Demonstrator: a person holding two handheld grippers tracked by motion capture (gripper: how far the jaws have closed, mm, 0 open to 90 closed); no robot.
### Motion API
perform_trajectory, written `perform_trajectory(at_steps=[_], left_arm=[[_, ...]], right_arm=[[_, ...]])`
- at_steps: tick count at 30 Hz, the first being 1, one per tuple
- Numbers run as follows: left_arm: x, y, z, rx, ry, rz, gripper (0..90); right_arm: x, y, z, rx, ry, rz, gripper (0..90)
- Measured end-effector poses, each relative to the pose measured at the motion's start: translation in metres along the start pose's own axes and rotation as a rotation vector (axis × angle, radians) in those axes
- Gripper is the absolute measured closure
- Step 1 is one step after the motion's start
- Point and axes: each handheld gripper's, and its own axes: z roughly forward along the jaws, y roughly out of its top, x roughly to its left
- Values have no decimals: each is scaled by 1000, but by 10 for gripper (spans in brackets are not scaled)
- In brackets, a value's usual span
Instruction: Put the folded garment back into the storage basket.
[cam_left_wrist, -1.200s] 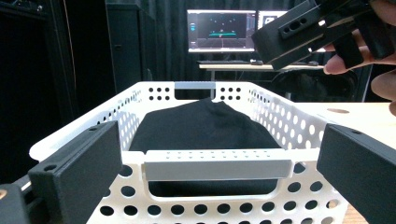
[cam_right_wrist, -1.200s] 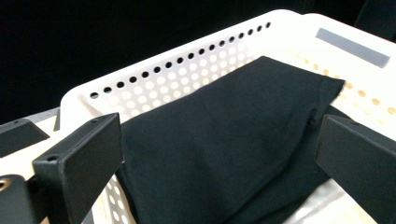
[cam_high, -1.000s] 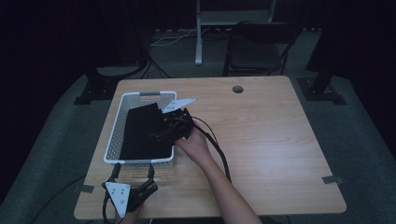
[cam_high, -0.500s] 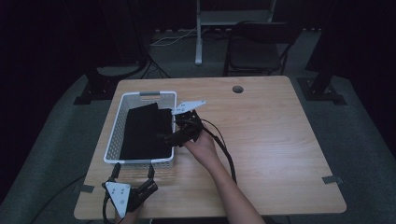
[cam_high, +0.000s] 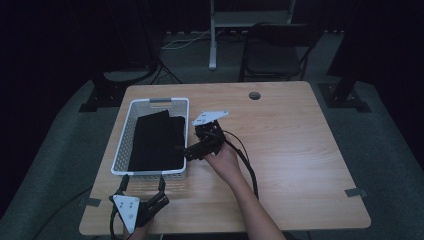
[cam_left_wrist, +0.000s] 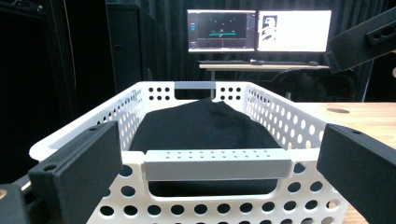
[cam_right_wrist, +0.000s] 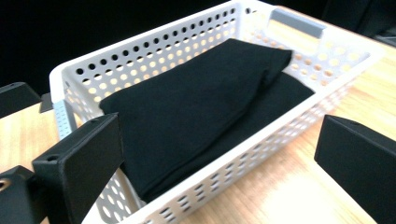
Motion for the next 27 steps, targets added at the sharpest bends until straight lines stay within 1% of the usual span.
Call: perform_trajectory(at_steps=[1,2,4,5,7,8,10,11,16,17,19,21,22,24,25,27], left_arm=[[0,0,0,0,0,0,13],[0,0,0,1,0,0,13],[0,0,0,2,0,2,13],[0,0,0,2,0,2,13],[0,0,0,1,0,3,13],[0,0,0,2,0,2,13],[0,0,0,4,0,3,13],[0,0,0,2,0,2,13],[0,0,0,4,0,2,14],[0,0,0,5,0,2,13],[0,0,0,5,0,2,13],[0,0,0,5,0,3,13],[0,0,0,5,0,3,13],[0,0,0,5,0,3,13],[0,0,0,5,0,3,13],[0,0,0,4,1,2,13]], right_arm=[[0,-1,-2,-5,-5,1,10],[-1,-1,-3,-3,0,4,10],[-1,-2,-6,-2,-18,2,10],[-2,-3,-7,1,-13,2,10],[-2,-5,-10,3,-28,2,10],[-3,-6,-12,1,-19,5,10],[-2,-8,-15,-8,-33,7,10],[-3,-9,-17,-8,-28,6,10],[-3,-15,-23,-2,-45,9,10],[-4,-15,-25,-3,-40,12,10],[-4,-17,-28,-7,-60,15,10],[-6,-18,-31,-6,-54,18,10],[-6,-18,-33,-5,-64,18,10],[-7,-20,-35,-4,-58,19,10],[-6,-21,-37,-6,-66,18,10],[-7,-24,-40,-6,-67,20,10]])
